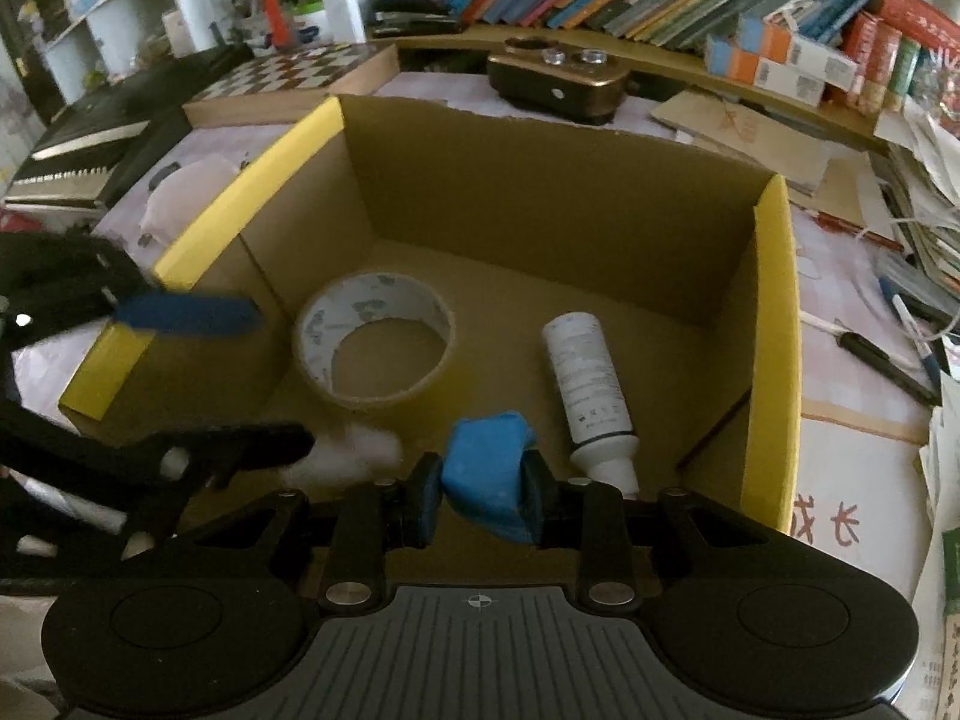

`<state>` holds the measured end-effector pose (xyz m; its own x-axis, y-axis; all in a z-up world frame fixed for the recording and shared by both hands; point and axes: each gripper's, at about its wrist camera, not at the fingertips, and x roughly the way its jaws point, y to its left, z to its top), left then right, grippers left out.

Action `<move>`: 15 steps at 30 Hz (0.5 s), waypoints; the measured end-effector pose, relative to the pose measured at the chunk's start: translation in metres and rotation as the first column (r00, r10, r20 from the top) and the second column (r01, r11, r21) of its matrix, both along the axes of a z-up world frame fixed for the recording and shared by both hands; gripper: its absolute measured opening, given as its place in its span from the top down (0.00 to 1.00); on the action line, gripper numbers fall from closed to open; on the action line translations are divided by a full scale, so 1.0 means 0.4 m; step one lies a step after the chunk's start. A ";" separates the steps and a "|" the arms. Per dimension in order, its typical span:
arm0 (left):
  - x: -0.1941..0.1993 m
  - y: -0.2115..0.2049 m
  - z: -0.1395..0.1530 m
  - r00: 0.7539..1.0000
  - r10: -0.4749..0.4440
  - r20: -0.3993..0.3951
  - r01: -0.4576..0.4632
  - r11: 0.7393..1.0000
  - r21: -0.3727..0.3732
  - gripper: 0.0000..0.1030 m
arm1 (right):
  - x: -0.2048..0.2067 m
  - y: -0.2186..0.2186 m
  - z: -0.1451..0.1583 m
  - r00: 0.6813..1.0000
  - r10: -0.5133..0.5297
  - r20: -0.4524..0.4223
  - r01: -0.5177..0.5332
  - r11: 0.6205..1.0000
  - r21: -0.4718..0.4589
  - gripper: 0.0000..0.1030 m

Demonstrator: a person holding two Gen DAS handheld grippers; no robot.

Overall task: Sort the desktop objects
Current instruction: 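Open the left tool to drop the white card while the right tool releases the blue object, then withdraw both tools from the box and move back toward the pink pig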

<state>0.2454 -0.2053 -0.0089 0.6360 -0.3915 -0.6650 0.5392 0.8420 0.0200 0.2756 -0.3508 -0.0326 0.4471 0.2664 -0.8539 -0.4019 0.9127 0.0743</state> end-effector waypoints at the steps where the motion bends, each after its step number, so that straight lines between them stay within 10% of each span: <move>1: -0.007 0.007 0.012 1.000 0.003 0.020 -0.002 1.000 -0.017 0.27 | -0.004 -0.002 0.004 1.000 -0.007 0.007 0.007 1.000 0.008 0.66; 15: -0.135 0.161 0.118 0.958 0.215 0.191 -0.167 0.957 -0.238 0.16 | -0.121 0.008 0.127 0.952 -0.187 0.242 0.163 0.980 0.116 0.50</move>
<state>0.1915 -0.1410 0.0384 0.8299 -0.3683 -0.4190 0.3710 0.9253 -0.0785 0.2271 -0.3475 0.0181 0.6901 0.2380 -0.6835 -0.2532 0.9641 0.0800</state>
